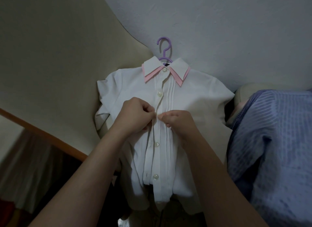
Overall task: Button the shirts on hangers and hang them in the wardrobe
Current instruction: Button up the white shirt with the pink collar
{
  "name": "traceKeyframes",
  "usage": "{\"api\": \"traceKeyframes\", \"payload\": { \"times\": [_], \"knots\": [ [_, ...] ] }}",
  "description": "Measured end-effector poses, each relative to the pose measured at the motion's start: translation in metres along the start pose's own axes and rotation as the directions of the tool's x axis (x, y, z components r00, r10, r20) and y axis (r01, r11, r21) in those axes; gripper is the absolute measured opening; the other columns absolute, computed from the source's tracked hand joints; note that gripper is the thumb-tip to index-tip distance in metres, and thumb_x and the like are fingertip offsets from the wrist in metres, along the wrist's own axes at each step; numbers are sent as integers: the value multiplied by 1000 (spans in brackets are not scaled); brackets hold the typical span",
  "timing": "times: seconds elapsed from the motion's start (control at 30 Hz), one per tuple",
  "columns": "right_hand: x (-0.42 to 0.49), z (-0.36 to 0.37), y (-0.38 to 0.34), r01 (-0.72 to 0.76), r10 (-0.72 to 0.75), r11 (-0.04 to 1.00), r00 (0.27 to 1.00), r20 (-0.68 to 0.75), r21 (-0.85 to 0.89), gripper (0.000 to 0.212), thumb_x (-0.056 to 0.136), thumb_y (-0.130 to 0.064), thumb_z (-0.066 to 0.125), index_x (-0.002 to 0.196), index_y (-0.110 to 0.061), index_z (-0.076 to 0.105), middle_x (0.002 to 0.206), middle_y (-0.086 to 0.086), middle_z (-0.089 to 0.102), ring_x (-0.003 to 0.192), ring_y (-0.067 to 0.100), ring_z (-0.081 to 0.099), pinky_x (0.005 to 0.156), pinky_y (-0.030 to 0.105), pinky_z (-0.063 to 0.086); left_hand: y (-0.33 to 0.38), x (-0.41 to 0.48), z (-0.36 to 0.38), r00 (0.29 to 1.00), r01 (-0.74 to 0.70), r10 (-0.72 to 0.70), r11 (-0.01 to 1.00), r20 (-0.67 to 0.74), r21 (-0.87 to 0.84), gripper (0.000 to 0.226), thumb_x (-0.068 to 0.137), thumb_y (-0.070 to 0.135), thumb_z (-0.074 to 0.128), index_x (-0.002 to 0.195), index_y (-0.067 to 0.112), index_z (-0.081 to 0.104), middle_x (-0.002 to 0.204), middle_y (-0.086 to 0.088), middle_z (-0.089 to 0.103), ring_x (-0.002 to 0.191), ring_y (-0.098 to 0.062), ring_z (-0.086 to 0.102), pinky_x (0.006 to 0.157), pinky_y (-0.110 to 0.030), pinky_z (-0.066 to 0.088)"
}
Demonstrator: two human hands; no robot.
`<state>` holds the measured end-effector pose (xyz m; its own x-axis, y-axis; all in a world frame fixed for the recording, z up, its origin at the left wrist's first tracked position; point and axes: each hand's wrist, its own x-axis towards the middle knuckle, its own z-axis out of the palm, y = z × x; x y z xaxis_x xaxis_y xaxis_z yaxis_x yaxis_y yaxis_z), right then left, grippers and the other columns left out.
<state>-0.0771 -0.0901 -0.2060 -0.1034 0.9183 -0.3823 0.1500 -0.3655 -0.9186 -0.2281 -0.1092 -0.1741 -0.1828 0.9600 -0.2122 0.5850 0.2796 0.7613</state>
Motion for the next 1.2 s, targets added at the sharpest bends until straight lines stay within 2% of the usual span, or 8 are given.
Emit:
{"api": "traceKeyframes", "payload": {
  "times": [0.1,0.3,0.47,0.6,0.67,0.87,1.03,1.2],
  "knots": [
    [-2,1,-1,7,-7,1000,1000,0,0,3,84,-5,74,82,-4,74,72,0,68,47,-10,56,49,6,41,1,-1,1,1000,-17,17,999,14,27,20,90,9,66,74,9,77,60,-4,72,52,-18,70,62,-35,63],
    [-1,-5,-3,-8,8,1000,1000,4,13,10,82,-6,76,88,2,75,43,-12,55,39,-4,48,43,7,36,2,-4,-7,993,68,-53,988,108,-141,20,93,5,62,82,1,78,69,-11,75,65,-24,75,66,-33,64],
    [-1,-4,-4,-39,39,999,999,-8,35,7,84,-7,73,87,0,74,58,-1,59,49,4,51,46,10,40,0,-3,-5,991,107,-82,963,110,-245,8,86,6,75,79,2,79,71,-16,75,69,-31,74,78,-43,62],
    [1,2,-9,-73,75,994,997,17,-87,31,92,-26,67,69,-7,65,63,5,53,57,13,47,58,19,38,-1,-1,3,998,62,-59,984,26,-165,10,84,11,78,75,7,79,66,-8,75,68,-27,75,74,-37,64],
    [-2,8,-4,-11,4,990,999,-49,-141,46,91,-32,68,64,4,58,61,10,45,57,18,42,58,26,35,-3,1,9,1000,-3,1,997,-31,-75,12,84,14,78,74,11,80,64,-3,74,64,-19,74,73,-36,64],
    [-3,19,7,29,-58,989,978,-200,-146,44,89,-32,70,58,-9,51,38,-10,28,41,10,28,45,24,27,-3,-1,18,989,-69,76,996,-129,59,11,87,20,76,79,17,82,71,4,74,67,-8,70,74,-31,61],
    [-2,22,10,31,-65,990,964,-259,-135,39,88,-22,71,60,1,58,40,-7,33,38,10,29,46,25,30,-2,-2,22,984,-93,107,990,-140,102,10,86,19,77,77,16,79,74,2,74,69,-10,69,75,-32,60],
    [1,20,11,32,-56,996,949,-311,-82,28,87,-13,71,64,3,68,58,10,59,54,19,53,55,26,45,-1,-2,27,981,-105,123,987,-148,126,9,83,17,78,75,16,78,72,3,73,71,-11,69,75,-35,60]
  ]
}}
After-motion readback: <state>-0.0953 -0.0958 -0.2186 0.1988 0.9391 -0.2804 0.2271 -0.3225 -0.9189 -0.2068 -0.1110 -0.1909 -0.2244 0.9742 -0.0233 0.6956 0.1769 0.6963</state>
